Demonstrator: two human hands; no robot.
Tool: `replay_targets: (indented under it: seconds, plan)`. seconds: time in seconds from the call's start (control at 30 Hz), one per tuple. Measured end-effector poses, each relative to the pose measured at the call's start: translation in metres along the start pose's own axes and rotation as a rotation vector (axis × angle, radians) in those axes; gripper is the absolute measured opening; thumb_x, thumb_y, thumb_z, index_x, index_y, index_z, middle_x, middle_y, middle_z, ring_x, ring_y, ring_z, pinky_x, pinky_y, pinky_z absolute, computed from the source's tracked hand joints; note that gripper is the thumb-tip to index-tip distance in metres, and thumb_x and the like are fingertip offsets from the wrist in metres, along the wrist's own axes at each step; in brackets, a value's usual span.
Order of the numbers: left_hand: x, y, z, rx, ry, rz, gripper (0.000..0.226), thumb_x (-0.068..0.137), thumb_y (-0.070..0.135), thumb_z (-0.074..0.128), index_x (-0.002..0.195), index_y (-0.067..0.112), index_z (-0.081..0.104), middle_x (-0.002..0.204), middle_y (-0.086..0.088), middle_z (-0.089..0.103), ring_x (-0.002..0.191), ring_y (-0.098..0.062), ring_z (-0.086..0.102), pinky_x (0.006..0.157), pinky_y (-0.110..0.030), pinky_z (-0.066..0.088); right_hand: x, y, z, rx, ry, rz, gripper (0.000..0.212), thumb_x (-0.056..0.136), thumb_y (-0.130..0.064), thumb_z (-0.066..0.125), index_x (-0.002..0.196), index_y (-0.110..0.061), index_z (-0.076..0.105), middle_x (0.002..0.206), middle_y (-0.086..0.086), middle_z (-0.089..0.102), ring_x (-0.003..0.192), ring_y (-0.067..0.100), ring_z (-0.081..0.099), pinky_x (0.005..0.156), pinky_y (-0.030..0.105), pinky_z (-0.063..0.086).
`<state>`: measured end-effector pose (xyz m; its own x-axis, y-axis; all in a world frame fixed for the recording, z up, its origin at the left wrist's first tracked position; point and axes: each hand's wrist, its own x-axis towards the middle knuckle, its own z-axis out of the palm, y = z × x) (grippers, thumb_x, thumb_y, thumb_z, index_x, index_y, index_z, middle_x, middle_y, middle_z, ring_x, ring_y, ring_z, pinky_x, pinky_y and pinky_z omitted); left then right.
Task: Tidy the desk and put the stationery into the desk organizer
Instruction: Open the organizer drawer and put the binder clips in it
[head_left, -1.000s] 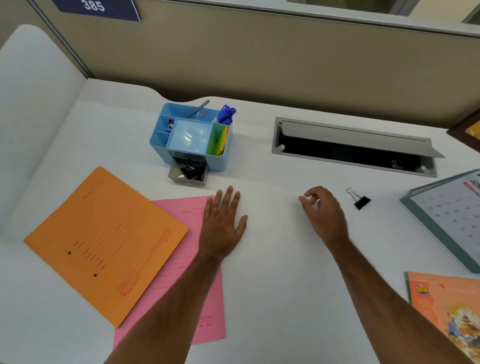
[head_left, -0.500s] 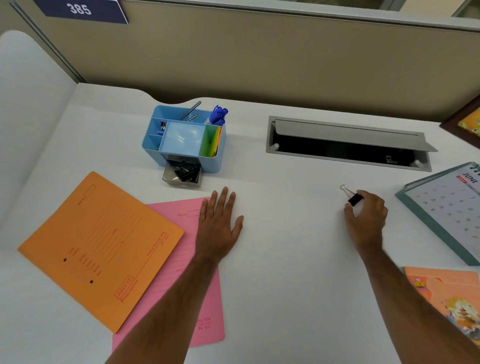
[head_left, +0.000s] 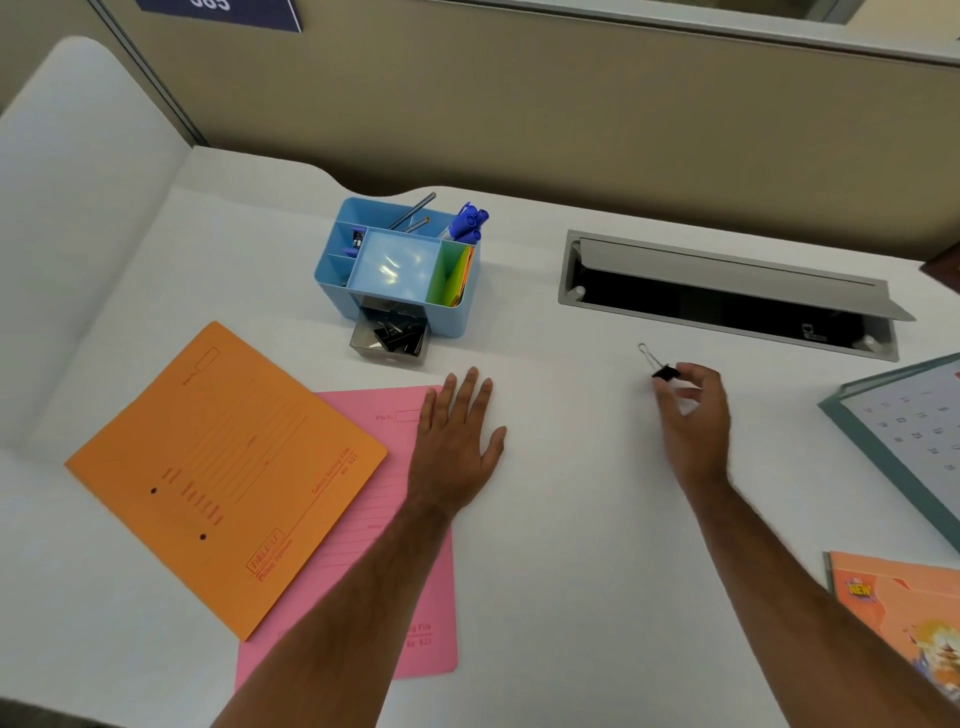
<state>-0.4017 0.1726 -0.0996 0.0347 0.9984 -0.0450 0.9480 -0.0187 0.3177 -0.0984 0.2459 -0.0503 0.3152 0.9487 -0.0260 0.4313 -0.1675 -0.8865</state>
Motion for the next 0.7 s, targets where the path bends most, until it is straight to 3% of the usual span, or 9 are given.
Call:
replay_targets:
  seconds: [0.1,0.2,0.37,0.57,0.63,0.7]
  plan:
    - [0.0,0.0,0.001,0.003,0.009,0.004,0.071,0.105,0.054,0.035,0.167,0.027,0.013,0.176,0.004,0.002,0.162,-0.02,-0.003,0.131,-0.048,0.009,-0.009,-0.028,0.036,0.051,-0.091,-0.05,0.03,0.091,-0.031,0.076,0.117,-0.028,0.061,0.112,-0.016,0.068,0.097,0.012,0.065,0.078,0.015,0.048]
    - [0.0,0.0,0.001,0.005,0.009,0.006,0.072,0.104,0.055,0.035,0.167,0.027,0.013,0.176,0.003,0.002,0.162,-0.02,-0.003,0.131,-0.048,0.008,-0.021,-0.058,0.075,0.084,-0.197,-0.079,0.033,0.087,-0.034,0.08,0.113,-0.03,0.061,0.108,-0.019,0.068,0.094,0.007,0.065,0.073,0.011,0.046]
    - [0.001,0.0,0.001,0.021,-0.016,0.007,0.072,0.105,0.059,0.027,0.167,0.026,0.011,0.176,0.0,0.002,0.162,-0.021,-0.004,0.131,-0.049,0.006,-0.042,-0.105,0.138,0.127,-0.322,-0.079,0.034,0.083,-0.039,0.083,0.108,-0.03,0.061,0.105,-0.019,0.068,0.093,0.006,0.066,0.076,0.025,0.057]
    - [0.0,-0.001,0.001,0.072,-0.019,0.043,0.072,0.108,0.058,0.024,0.167,0.019,0.012,0.173,-0.009,0.017,0.162,-0.026,0.002,0.131,-0.05,0.007,-0.065,-0.134,0.19,0.026,-0.417,-0.072,0.03,0.083,-0.055,0.077,0.097,-0.035,0.06,0.095,-0.022,0.067,0.089,0.005,0.065,0.074,0.033,0.059]
    - [-0.002,0.001,-0.001,0.035,0.028,0.052,0.072,0.107,0.057,0.029,0.165,0.018,0.015,0.171,-0.009,0.025,0.161,-0.028,0.006,0.129,-0.054,0.019,-0.071,-0.141,0.203,-0.018,-0.409,-0.059,0.029,0.084,-0.057,0.075,0.094,-0.034,0.061,0.093,-0.02,0.067,0.085,0.006,0.066,0.071,0.031,0.059]
    - [-0.003,0.005,-0.005,-0.109,0.192,0.015,0.067,0.107,0.058,0.033,0.158,0.015,0.028,0.159,-0.01,0.044,0.154,-0.026,0.022,0.12,-0.057,0.036,-0.073,-0.147,0.214,-0.021,-0.389,-0.035,0.028,0.085,-0.057,0.074,0.091,-0.032,0.064,0.093,-0.018,0.069,0.081,0.005,0.066,0.068,0.03,0.059]
